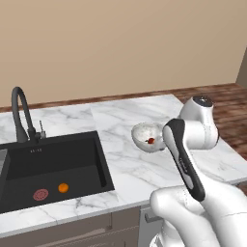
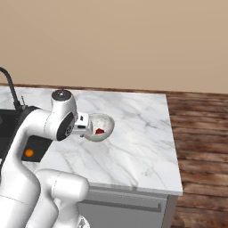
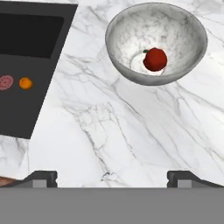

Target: Pick the bell peppers from the cabinet and place them in one bowl. Pick the tangerine from the sink and place it in the other bowl.

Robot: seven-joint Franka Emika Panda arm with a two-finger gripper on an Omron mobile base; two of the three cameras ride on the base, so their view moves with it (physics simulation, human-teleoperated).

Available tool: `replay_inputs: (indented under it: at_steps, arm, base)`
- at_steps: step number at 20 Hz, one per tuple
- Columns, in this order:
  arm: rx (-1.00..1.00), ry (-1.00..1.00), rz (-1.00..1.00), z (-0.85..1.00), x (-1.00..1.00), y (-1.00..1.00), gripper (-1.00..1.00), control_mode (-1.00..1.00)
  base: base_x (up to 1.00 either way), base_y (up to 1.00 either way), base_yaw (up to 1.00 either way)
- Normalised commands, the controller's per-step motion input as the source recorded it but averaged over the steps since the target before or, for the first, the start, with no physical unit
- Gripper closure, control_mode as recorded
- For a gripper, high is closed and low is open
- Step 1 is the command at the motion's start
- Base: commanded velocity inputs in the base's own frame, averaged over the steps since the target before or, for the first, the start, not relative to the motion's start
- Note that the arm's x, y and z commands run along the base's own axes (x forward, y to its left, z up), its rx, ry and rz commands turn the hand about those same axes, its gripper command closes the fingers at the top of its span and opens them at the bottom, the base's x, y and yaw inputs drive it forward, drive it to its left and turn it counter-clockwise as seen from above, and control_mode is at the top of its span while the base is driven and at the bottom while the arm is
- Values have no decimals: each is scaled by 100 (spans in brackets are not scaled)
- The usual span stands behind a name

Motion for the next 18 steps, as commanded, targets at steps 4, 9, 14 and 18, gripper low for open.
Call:
replay_inputs:
  at_steps: [4, 9, 14, 18]
  arm:
    - [-5, 5, -2, 15, -30, 36, -100, -100]
    - [-2, 1, -1, 4, -9, 20, -100, -100]
    - [0, 0, 0, 0, 0, 0, -100, -100]
    - [0, 0, 0, 0, 0, 0, -100, -100]
  base:
    - [0, 0, 0]
    - [0, 0, 0]
    - [0, 0, 0]
    - [0, 0, 0]
